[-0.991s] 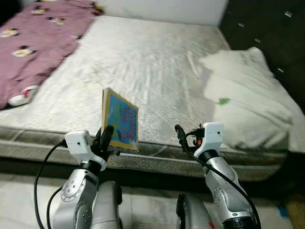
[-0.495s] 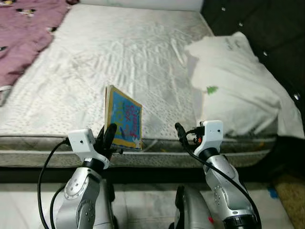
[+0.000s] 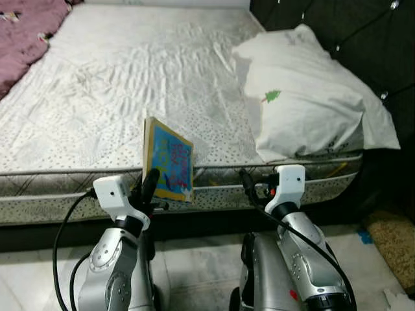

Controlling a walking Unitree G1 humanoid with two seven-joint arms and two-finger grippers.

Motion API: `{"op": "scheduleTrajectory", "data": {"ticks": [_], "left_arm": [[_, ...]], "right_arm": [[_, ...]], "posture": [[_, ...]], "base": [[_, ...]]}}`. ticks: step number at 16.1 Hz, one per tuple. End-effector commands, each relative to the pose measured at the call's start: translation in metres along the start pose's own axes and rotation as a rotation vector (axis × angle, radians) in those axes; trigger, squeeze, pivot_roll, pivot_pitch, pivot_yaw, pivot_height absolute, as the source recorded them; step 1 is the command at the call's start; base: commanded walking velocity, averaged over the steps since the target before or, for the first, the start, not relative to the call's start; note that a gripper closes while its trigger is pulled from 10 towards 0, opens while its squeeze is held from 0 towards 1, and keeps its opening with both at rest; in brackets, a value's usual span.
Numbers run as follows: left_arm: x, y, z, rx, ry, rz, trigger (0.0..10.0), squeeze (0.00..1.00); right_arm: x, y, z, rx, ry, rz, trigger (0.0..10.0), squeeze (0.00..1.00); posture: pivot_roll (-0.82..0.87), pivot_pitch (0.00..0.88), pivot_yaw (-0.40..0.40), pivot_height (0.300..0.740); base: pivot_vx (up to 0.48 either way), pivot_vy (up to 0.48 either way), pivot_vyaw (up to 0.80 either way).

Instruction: Clean up the room

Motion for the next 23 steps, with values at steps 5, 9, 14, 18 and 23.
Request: {"op": "scheduleTrajectory", "data": {"ticks": [5, 9, 14, 18, 23], "left_arm": [[0.0034, 0.0032, 0.0118, 0.063, 0.018, -0.026, 10.0, 0.00], [0.0039, 0.0041, 0.0156, 0.083, 0.020, -0.040, 10.0, 0.00], [0.0038, 0.0043, 0.0162, 0.087, 0.021, -0.041, 10.0, 0.00], [0.0038, 0.0043, 0.0162, 0.087, 0.021, -0.041, 10.0, 0.00], [0.0038, 0.0043, 0.0162, 0.087, 0.021, -0.041, 10.0, 0.00]], "right_arm": [[0.0011, 0.0001, 0.0010, 0.003, -0.007, 0.004, 10.0, 0.00], [0.0012, 0.0007, 0.0013, 0.006, -0.008, 0.005, 10.0, 0.00], [0.0012, 0.0006, 0.0014, 0.008, -0.009, 0.005, 10.0, 0.00], [0.0012, 0.0006, 0.0014, 0.008, -0.009, 0.005, 10.0, 0.00], [0.0012, 0.0006, 0.0014, 0.008, -0.009, 0.005, 10.0, 0.00]], "posture": [[-0.03, 0.108, -0.052, 0.480], [-0.03, 0.104, -0.049, 0.480], [-0.03, 0.105, -0.049, 0.480], [-0.03, 0.105, -0.049, 0.480], [-0.03, 0.105, -0.049, 0.480]], "base": [[0.000, 0.000, 0.00], [0.068, 0.000, 0.00], [0.000, 0.000, 0.00], [0.000, 0.000, 0.00], [0.000, 0.000, 0.00]]}}
Point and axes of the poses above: a point about 5 cm out from each wrist's last joint towards the gripper, its own y axis pointing out of the wrist towards the gripper, its own z axis along the axis of the wrist's last joint, x = y × z, the point moved 1 cm from there along y, pointing out of the wrist towards the gripper, and after that the axes turned 15 degrees about y, right-handed, at the moved point
